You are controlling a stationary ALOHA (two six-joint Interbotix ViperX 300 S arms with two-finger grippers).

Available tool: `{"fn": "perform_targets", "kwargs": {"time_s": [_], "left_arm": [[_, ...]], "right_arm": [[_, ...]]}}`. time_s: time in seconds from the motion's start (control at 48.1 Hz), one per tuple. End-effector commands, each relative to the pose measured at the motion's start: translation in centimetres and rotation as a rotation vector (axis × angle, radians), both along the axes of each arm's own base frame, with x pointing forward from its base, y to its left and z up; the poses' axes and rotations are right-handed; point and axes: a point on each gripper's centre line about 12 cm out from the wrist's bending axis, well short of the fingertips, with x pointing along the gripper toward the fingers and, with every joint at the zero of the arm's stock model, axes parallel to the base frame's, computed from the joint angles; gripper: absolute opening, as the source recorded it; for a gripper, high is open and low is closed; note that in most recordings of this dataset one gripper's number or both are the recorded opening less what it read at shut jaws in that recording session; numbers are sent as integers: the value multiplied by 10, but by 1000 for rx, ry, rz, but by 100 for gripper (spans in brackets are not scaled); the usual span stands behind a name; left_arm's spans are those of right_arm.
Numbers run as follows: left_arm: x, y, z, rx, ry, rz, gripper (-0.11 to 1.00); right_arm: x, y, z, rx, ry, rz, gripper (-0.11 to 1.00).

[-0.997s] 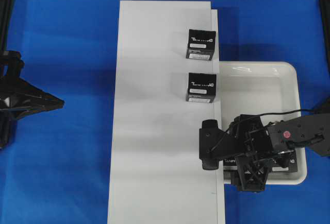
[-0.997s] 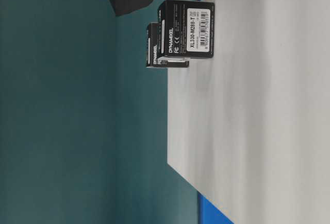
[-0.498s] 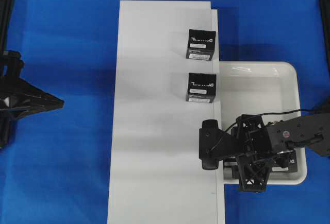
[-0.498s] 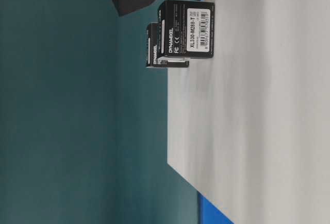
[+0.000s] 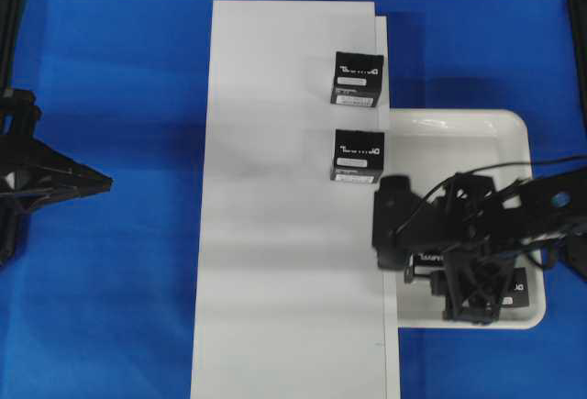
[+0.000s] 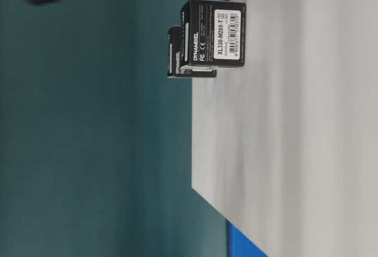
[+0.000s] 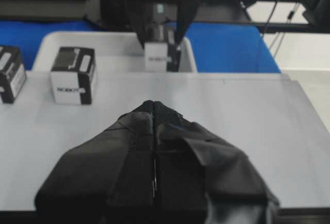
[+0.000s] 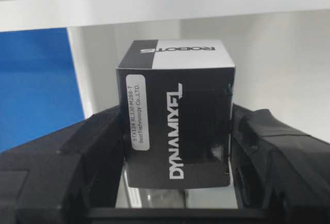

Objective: Place the box from the white plastic tray onto the white base.
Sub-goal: 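Lower the right gripper and close it on the DYNAMIXEL box, then lift the box and carry it left onto the white base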

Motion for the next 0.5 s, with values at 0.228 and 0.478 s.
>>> {"fn": "perform_targets", "kwargs": {"time_s": [0.228, 0.478], "left_arm": [[2, 0, 12, 0, -29, 3, -7], [2, 2, 12, -2, -29, 11, -7]], "right_arm": [[17, -15, 60, 4, -79, -39, 58], [43, -19, 65, -27, -89, -38, 58]]}}
